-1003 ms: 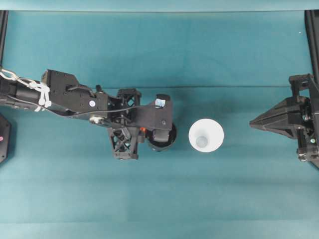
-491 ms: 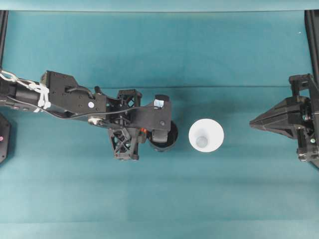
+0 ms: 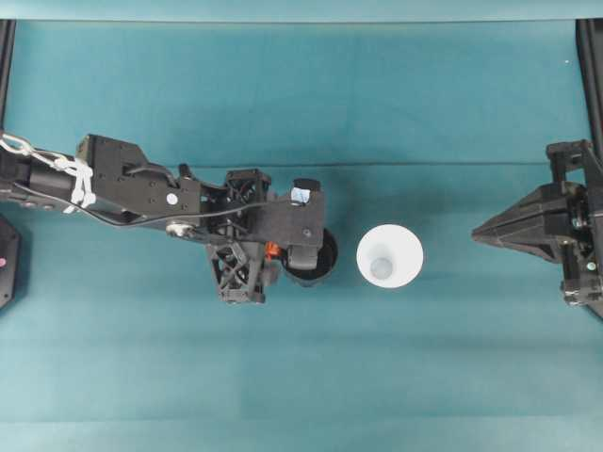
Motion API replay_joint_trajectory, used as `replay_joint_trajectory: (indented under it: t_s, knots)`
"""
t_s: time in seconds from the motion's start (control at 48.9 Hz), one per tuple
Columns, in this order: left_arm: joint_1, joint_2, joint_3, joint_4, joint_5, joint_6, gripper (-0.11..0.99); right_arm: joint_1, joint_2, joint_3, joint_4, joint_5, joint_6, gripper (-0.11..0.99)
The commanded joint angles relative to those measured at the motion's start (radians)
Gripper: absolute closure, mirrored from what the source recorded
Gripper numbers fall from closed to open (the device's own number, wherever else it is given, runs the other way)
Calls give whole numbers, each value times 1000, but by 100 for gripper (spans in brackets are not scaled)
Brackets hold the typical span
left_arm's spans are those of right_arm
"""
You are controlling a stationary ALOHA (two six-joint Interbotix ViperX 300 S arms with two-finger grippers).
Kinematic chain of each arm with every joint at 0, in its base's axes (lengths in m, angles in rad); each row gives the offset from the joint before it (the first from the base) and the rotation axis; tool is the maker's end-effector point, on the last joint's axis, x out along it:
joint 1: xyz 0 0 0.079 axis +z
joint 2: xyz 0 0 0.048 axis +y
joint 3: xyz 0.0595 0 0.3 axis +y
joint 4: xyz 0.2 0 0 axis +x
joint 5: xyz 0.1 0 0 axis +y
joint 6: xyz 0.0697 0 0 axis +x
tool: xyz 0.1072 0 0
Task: Put the paper cup into the moved red handle cup holder.
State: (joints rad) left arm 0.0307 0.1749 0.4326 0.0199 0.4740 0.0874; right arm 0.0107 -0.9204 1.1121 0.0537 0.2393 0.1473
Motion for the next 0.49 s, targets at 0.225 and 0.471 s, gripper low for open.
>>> replay_joint_trajectory:
  t_s: [0.225, 0.471]
  knots:
    - [-5, -12, 12, 3, -2, 0, -6, 2, 3, -23, 3, -3, 6, 97]
    - [-6, -67, 17, 3, 21, 8, -6, 0, 2, -21, 3, -3, 6, 97]
